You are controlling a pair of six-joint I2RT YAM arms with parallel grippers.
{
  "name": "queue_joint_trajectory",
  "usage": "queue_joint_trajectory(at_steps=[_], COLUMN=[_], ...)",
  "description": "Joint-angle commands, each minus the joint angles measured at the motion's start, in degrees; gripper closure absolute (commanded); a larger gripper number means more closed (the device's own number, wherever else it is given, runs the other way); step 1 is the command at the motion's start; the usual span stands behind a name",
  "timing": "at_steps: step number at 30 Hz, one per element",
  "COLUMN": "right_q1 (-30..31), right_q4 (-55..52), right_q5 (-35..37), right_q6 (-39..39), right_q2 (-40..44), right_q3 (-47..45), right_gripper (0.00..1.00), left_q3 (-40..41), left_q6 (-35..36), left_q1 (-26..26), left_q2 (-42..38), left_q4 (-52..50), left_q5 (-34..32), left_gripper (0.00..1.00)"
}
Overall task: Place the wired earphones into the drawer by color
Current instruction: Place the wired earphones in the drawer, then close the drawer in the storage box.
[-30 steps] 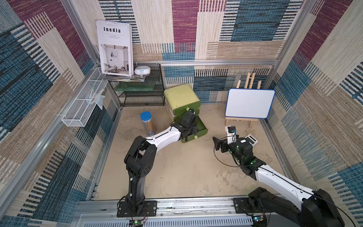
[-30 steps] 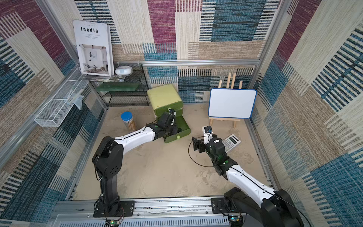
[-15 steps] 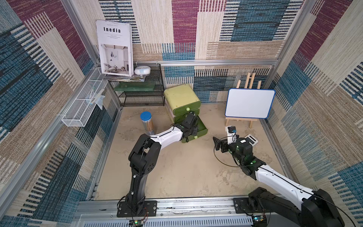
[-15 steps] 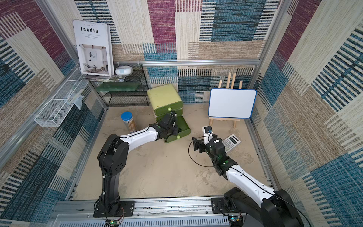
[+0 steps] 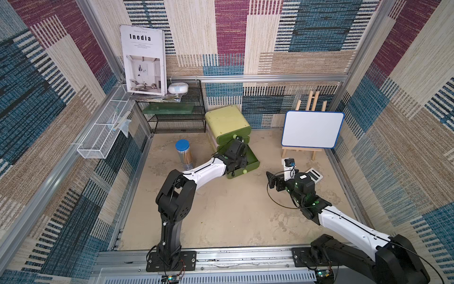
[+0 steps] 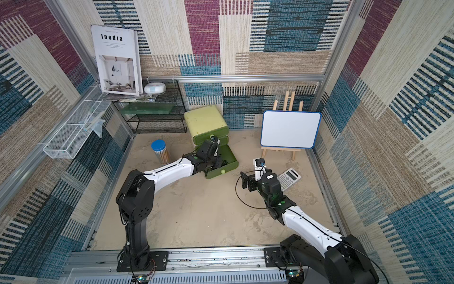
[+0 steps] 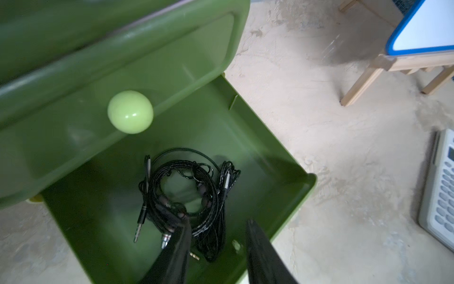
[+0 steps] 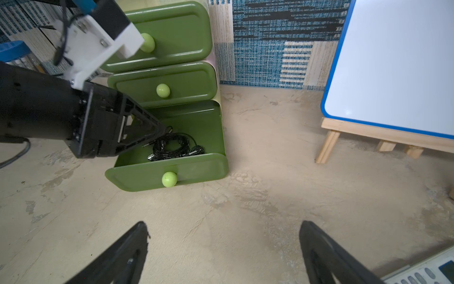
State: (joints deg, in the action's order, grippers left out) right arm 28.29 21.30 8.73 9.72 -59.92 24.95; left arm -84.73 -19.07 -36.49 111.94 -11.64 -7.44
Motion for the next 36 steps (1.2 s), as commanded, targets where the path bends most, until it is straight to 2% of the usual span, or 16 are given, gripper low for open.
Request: queue_joint_trajectory(at_steps=[1,4,8,12,19,29,36], right_q1=[0.0,0.0,0.0,0.1,0.1,0.5,1.0], right_q4=[1.7,0.9,-0.1,-0.5,-1.6,-5.6,-7.6], right_q5=[-1.6,-3.3,-5.9,-8.9,-16.1,-16.1,-15.8], right_q6=[0.7,1.1,2.6,4.9,7.5,15.3,18.4], right_q2=[-0.9,-2.1,-3.8,-6.5,-14.7,-26.0,-32.0], right_q3=[0.9,1.8,3.2,4.6,9.2,17.2,21.0], right_gripper=[0.01,0.01,0.01,0.01,0.01,0.02,0.04], left_q3=[2.3,7.5,16.1,24.4,36.4,51.3,58.9], left_q6=[-0.7,-1.1,-1.7,-1.8,-1.9,1.1,3.7], left_q1=[0.1,0.1,0.1,0.1,0.1,0.1,0.1], left_q2=[-3.3,-8.6,-17.2,-26.1,-40.1,-55.9,-62.7], left_q4=[0.0,1.8,3.0,2.8,1.0,2.7,7.0], left_q5=[1.7,2.0,1.1,-0.7,-3.2,-5.3,-4.6], left_gripper=[0.52,0.39,0.15,0.05,0.03,0.02,0.01])
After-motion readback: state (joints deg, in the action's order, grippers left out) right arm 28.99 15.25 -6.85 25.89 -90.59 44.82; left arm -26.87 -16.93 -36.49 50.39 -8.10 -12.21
